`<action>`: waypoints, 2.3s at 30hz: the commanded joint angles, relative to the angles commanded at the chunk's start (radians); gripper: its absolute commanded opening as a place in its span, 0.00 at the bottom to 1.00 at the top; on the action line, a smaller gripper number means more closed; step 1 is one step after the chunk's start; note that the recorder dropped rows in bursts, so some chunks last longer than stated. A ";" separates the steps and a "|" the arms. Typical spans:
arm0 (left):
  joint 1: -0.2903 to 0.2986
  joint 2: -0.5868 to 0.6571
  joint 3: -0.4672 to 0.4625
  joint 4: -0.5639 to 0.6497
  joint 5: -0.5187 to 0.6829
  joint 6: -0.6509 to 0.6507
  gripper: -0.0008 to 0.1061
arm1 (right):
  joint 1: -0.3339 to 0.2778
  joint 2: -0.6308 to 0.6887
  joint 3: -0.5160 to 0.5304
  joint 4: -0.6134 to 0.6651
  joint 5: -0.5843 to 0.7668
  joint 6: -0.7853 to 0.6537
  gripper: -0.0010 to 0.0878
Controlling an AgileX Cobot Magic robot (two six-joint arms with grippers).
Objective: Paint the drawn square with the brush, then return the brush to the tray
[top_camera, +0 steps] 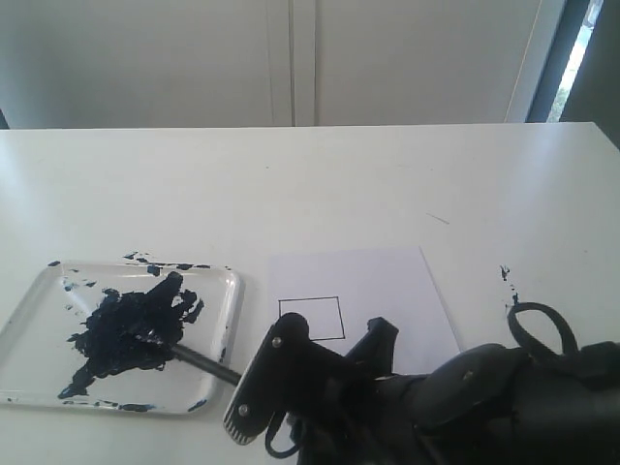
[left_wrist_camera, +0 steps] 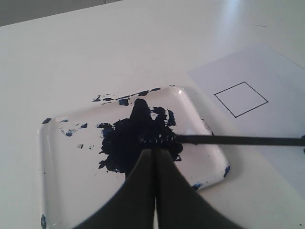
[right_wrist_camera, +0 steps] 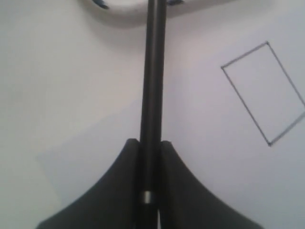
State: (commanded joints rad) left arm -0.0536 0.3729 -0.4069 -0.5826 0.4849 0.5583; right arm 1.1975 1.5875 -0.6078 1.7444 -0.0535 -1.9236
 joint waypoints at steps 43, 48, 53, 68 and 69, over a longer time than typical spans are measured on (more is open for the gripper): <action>0.000 0.082 -0.084 -0.200 0.253 0.244 0.01 | 0.000 -0.690 0.246 0.000 -0.288 0.070 0.01; 0.000 0.116 -0.084 -0.269 0.268 0.309 0.01 | 0.000 -0.690 0.246 0.000 -0.337 0.070 0.01; 0.000 0.116 -0.082 -0.217 0.267 0.309 0.01 | 0.000 -0.690 0.246 0.000 -0.337 0.070 0.01; 0.000 0.116 -0.082 -0.217 0.267 0.309 0.01 | 0.000 -0.690 0.246 -0.081 -0.372 0.258 0.01; 0.000 0.116 -0.082 -0.217 0.267 0.309 0.01 | 0.000 -0.690 0.246 -0.109 -0.369 0.290 0.01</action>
State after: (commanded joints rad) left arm -0.0536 0.4887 -0.4891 -0.7999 0.7516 0.8674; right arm 1.1975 0.8977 -0.3621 1.6357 -0.4227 -1.6335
